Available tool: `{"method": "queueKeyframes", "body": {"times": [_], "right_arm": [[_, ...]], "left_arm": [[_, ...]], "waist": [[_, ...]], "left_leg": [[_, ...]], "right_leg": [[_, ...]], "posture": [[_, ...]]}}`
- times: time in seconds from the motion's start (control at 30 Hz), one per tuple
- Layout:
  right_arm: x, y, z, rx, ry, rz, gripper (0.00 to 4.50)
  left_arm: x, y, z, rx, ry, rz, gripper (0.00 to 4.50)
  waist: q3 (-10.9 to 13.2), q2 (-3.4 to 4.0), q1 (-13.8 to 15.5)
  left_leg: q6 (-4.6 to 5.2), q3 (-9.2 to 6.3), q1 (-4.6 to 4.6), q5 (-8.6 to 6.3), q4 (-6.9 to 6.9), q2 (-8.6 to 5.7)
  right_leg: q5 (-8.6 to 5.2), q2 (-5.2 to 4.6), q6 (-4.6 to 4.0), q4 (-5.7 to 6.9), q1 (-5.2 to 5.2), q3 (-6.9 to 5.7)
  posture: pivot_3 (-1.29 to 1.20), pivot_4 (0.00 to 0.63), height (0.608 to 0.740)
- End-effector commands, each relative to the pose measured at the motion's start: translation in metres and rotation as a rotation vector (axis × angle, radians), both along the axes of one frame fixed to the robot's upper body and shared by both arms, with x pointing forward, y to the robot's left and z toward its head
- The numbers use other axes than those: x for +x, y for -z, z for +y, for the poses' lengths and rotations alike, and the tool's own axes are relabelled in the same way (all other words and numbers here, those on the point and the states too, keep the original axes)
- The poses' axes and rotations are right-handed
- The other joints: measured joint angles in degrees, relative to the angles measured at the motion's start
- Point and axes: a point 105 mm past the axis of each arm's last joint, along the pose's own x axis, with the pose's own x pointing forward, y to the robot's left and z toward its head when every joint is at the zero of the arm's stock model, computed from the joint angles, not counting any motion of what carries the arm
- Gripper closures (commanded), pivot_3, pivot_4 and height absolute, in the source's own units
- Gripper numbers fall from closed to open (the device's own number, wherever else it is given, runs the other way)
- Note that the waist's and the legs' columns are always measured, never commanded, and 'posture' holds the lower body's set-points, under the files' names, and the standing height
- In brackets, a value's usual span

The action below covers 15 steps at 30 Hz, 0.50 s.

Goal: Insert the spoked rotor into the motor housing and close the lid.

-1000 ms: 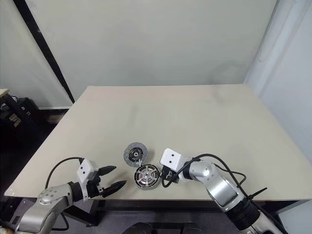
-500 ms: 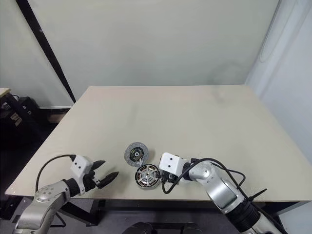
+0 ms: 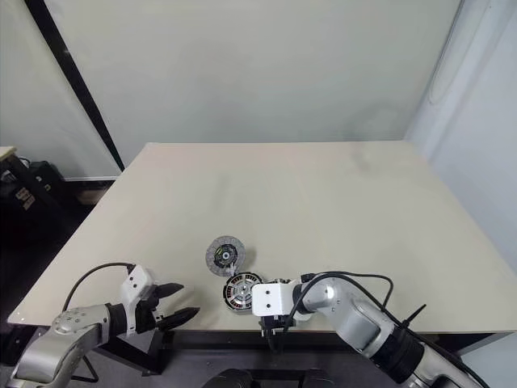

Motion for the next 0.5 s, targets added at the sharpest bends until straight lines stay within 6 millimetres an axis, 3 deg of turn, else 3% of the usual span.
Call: {"method": "queueKeyframes", "body": {"times": [0.03,0.33,0.37,0.5], "right_arm": [[0.005,-0.004,0.005,-0.022,-0.040,-0.058,1.16],[0.011,0.005,0.005,-0.070,-0.043,-0.098,1.16],[0.011,0.006,0.006,-0.070,-0.042,-0.100,1.56],[0.015,0.007,0.007,-0.081,-0.044,-0.126,2.86]], "left_arm": [[0.002,-0.013,-0.010,-0.028,0.043,-0.017,0.85],[0.003,-0.013,-0.015,-0.030,0.048,-0.021,4.10],[0.003,-0.013,-0.016,-0.030,0.047,-0.025,4.49],[0.005,-0.013,-0.016,-0.031,0.046,-0.033,4.50]], "waist": [[0.0,-0.04,0.0],[0.0,-0.07,0.0],[0.0,-0.07,0.0],[0.0,-0.08,0.0]], "left_leg": [[0.00,0.00,0.00,0.00,0.00,-0.01],[-0.01,-0.01,0.02,0.00,-0.01,0.02],[0.00,-0.01,0.02,0.00,-0.01,0.02],[-0.01,0.00,0.06,0.00,-0.01,0.04]], "right_leg": [[0.00,0.00,0.00,-0.01,0.00,0.00],[0.04,0.03,-0.07,0.02,-0.03,0.00],[0.04,0.03,-0.07,0.02,-0.03,0.00],[0.05,0.04,-0.07,0.02,-0.01,0.00]], "posture": [[0.00,0.000,0.740],[0.00,0.000,0.740],[0.00,0.000,0.740],[0.00,0.000,0.740]]}}
